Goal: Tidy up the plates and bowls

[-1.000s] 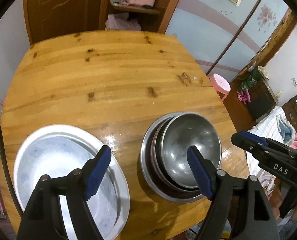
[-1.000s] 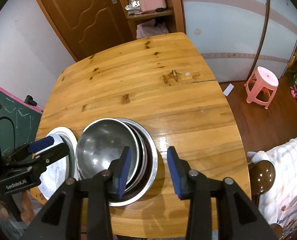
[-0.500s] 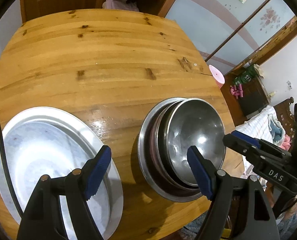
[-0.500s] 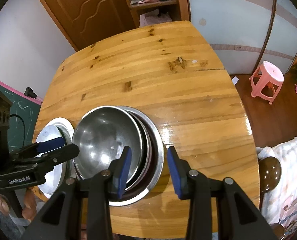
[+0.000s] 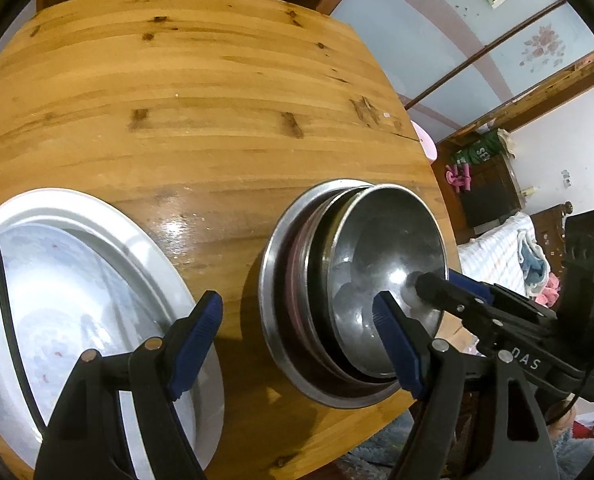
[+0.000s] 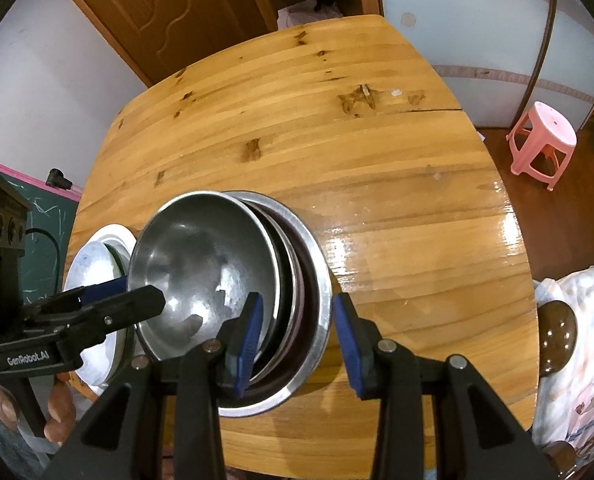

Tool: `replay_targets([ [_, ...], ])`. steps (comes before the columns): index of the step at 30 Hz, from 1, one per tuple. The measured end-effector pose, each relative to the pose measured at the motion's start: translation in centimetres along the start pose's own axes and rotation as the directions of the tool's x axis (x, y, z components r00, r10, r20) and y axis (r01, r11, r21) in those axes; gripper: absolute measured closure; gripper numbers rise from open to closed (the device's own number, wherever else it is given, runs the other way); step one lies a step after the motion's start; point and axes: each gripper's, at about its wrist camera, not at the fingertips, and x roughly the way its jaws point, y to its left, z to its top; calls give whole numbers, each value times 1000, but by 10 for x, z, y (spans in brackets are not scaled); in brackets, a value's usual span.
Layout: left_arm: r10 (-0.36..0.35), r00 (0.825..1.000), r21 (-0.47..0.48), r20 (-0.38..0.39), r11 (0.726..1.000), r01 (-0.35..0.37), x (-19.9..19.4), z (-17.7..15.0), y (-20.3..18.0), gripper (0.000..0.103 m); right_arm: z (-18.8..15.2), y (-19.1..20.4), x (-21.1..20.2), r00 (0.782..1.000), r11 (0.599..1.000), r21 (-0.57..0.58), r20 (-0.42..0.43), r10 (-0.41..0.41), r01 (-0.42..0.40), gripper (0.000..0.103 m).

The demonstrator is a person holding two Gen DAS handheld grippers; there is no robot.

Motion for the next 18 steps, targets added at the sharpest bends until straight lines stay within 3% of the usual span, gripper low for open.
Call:
replay_targets([
  [9,-34,999,-6,-40,999,34,12,3,-2,45,1,-7,7,998,998,37,-43,46,-44,66],
  [14,-55,997,-22,-61,998,53,19,6,-1,49,3,-5,8,998,999,36,-57,35,-33,66],
  [18,-59,995,-30,-78,998,57,25,7,1,61,5,-5,10,997,999,32,-69,37,-34,66],
])
